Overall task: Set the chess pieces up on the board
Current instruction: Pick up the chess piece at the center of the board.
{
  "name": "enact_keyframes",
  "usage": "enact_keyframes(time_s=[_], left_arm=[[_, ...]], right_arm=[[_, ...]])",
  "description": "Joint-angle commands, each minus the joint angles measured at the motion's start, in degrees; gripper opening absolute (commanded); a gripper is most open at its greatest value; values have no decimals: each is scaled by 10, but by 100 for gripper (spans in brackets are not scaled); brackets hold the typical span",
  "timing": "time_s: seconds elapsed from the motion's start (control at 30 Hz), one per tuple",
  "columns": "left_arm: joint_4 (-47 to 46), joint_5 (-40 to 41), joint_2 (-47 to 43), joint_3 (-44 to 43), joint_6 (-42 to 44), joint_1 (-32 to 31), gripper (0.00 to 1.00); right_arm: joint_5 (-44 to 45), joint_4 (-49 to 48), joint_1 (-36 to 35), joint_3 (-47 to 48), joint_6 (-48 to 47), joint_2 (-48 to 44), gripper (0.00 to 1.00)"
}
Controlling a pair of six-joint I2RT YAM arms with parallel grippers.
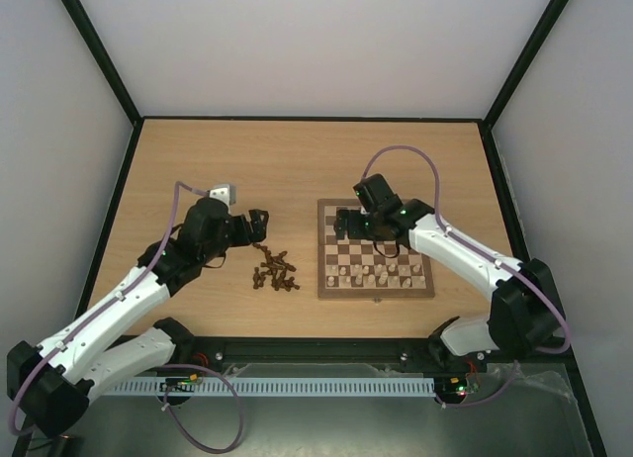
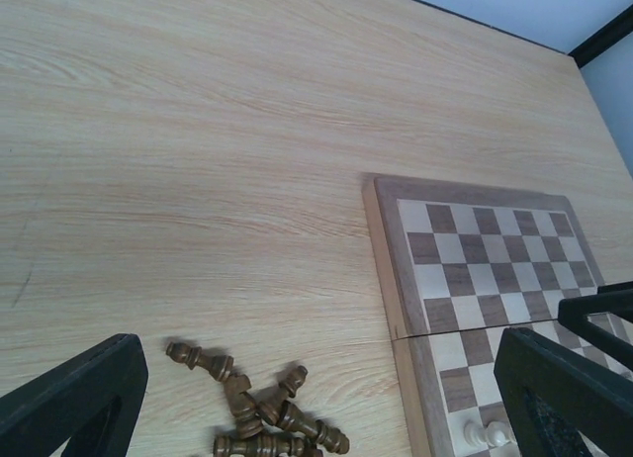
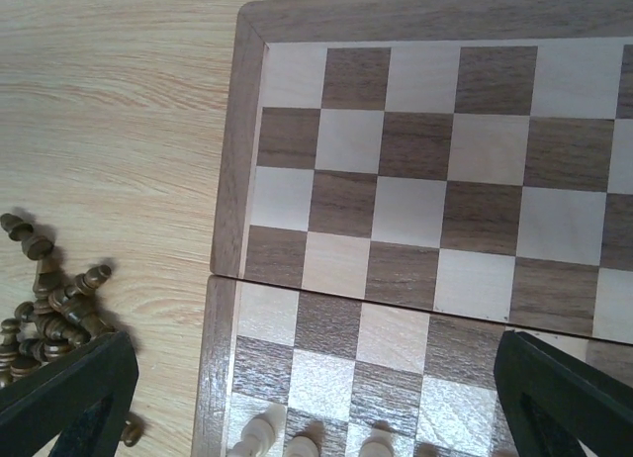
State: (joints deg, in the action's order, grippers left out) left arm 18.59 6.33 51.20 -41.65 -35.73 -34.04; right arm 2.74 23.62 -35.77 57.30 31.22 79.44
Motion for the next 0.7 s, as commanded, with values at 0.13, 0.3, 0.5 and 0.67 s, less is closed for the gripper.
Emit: enact_keyframes(time_s=[0.13,0.3,0.5,0.67], left_arm=[[-3,22,28,-14,-14,3,99],[-11,20,48,-23,-20,3,99],[-13,17,26,-6,-37,4,99],[9,24,-20,1,-43,3,99]], right_arm=[[-20,-15,-3,-31,-23,-27,99],[-43,-17,-18,-18,-36,-19,87],[-54,-10,-69,18,-48,23,53],[-69,-12,-124,54,-58,79,47]])
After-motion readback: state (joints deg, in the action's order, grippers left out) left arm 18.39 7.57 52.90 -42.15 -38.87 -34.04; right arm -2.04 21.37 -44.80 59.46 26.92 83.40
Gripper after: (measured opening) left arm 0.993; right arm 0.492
